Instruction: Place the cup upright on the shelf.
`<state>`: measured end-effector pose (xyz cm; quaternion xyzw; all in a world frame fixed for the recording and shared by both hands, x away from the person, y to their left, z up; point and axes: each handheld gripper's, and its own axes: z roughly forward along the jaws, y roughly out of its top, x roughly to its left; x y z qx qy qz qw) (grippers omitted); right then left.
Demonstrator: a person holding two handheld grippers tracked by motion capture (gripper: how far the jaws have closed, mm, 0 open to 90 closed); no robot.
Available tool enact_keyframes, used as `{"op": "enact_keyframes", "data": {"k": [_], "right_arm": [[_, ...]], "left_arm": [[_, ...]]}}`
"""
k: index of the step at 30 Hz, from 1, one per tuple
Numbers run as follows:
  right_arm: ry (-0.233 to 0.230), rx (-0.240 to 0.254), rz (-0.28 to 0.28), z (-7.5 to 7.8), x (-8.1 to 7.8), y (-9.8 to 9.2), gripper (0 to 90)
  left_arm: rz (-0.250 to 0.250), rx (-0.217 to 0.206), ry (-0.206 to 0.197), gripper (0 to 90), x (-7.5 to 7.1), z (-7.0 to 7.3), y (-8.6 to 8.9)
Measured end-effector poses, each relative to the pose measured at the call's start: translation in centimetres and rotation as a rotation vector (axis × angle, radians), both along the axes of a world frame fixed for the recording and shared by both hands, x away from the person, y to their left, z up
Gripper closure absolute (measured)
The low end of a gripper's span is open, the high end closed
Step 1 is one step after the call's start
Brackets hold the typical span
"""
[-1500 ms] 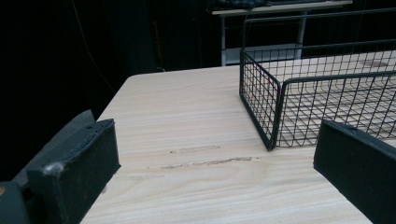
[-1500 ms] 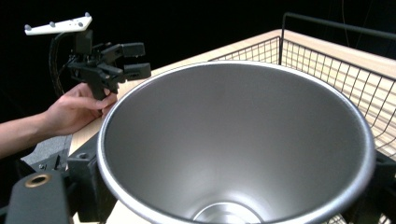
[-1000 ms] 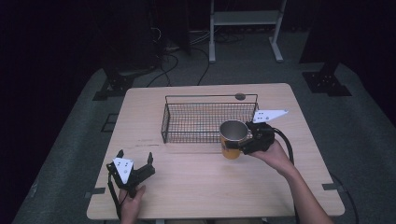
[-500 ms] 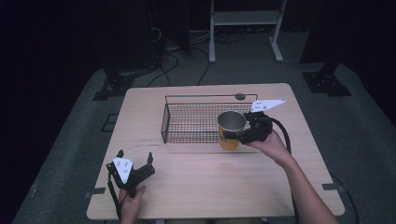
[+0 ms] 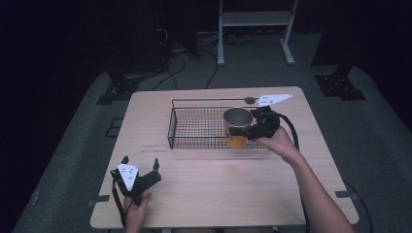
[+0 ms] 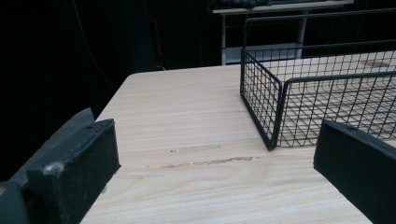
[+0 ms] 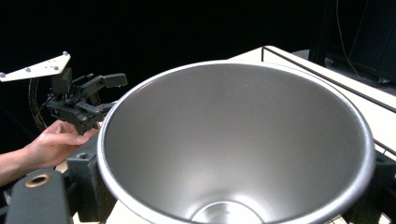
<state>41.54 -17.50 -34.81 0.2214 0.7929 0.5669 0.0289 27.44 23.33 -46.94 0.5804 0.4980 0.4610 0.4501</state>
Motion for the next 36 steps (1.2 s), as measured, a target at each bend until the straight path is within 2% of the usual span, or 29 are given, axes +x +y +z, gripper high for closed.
{"op": "enact_keyframes", "data": {"k": [6,16,28,36], "right_arm": [[-0.013,-0.006,-0.009,0.6,0.9,0.6,11.9],[-0.002,-0.008,-0.016,1.2,2.9,1.6,12.0],[-0.002,-0.023,-0.018,2.0,4.4,2.6,12.0],[-0.009,-0.054,-0.010,2.5,5.1,3.4,12.0]], "left_arm": [[0.000,0.002,0.001,0.0,0.0,0.0,0.0],[-0.003,0.000,-0.001,0.0,0.0,0.0,0.0],[-0.002,-0.003,-0.002,0.0,0.0,0.0,0.0],[-0.002,-0.001,-0.002,0.0,0.0,0.0,0.0]]}}
